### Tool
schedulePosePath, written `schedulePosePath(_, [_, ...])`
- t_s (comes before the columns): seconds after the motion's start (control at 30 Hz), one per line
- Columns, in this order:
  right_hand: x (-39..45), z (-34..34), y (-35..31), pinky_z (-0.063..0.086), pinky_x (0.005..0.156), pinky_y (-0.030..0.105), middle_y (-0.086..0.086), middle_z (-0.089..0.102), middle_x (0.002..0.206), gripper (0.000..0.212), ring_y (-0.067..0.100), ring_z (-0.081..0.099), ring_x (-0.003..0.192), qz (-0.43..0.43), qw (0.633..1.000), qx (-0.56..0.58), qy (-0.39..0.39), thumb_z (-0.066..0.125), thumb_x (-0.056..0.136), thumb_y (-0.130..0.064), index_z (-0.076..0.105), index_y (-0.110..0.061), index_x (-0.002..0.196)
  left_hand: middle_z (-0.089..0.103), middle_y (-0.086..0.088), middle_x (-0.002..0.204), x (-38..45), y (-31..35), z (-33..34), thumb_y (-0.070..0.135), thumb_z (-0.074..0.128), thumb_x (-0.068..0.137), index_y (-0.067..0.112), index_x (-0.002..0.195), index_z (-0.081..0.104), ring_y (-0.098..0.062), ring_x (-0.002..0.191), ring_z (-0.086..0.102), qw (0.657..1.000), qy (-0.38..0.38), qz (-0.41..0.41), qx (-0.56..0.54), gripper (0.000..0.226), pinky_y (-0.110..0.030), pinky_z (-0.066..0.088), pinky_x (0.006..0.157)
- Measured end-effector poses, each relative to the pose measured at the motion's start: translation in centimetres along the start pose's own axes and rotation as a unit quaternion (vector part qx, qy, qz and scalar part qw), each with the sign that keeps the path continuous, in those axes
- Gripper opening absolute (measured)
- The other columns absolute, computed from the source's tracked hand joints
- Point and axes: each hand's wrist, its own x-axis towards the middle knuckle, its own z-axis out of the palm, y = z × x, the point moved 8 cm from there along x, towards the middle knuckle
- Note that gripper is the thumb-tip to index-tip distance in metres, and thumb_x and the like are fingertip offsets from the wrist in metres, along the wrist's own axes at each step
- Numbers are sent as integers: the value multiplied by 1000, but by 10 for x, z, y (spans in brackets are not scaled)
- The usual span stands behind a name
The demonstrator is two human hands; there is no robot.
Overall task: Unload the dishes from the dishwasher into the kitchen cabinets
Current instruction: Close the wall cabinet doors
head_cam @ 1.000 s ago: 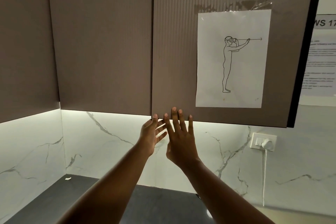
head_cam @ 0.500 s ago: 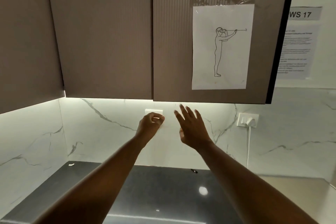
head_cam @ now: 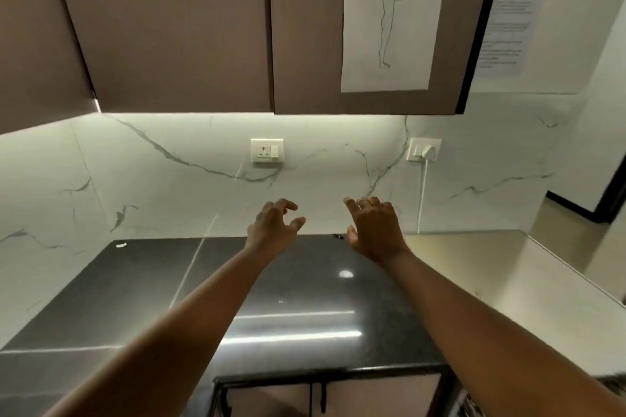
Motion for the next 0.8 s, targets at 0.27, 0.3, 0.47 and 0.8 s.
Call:
schedulePosePath(0.27, [-114, 24, 23, 46, 87, 40, 8, 68, 109, 46, 30, 59, 108, 57, 994, 0, -91, 60, 83, -35, 60, -17, 126, 47, -5, 136, -87, -26, 63, 52, 61, 89, 30, 133, 48, -27, 123, 51, 993, -105, -30, 40, 52, -51, 42, 100])
schedulePosePath(0.3, [-129, 25, 28, 47, 86, 39, 7, 68, 108, 44, 29, 59, 107, 68, 993, -1, -101, 59, 84, -35, 60, -17, 124, 47, -5, 136, -96, -23, 70, 52, 61, 89, 30, 133, 48, -27, 123, 51, 992, -117, -29, 39, 51, -51, 42, 100])
schedulePosePath(0.47, [-195, 31, 57, 47, 87, 39, 6, 68, 110, 42, 27, 59, 107, 127, 984, 18, -125, 58, 86, -38, 60, -19, 124, 47, -4, 136, -127, 7, 97, 52, 60, 90, 31, 132, 49, -27, 125, 49, 988, -144, -13, 48, 49, -51, 41, 101])
schedulePosePath(0.8, [-341, 13, 120, 50, 81, 38, 6, 65, 105, 38, 28, 59, 103, 223, 962, 67, -146, 54, 91, -37, 56, -19, 123, 52, -3, 131, -216, 56, 202, 53, 64, 84, 32, 123, 57, -24, 124, 52, 968, -250, -9, 27, 44, -48, 42, 104])
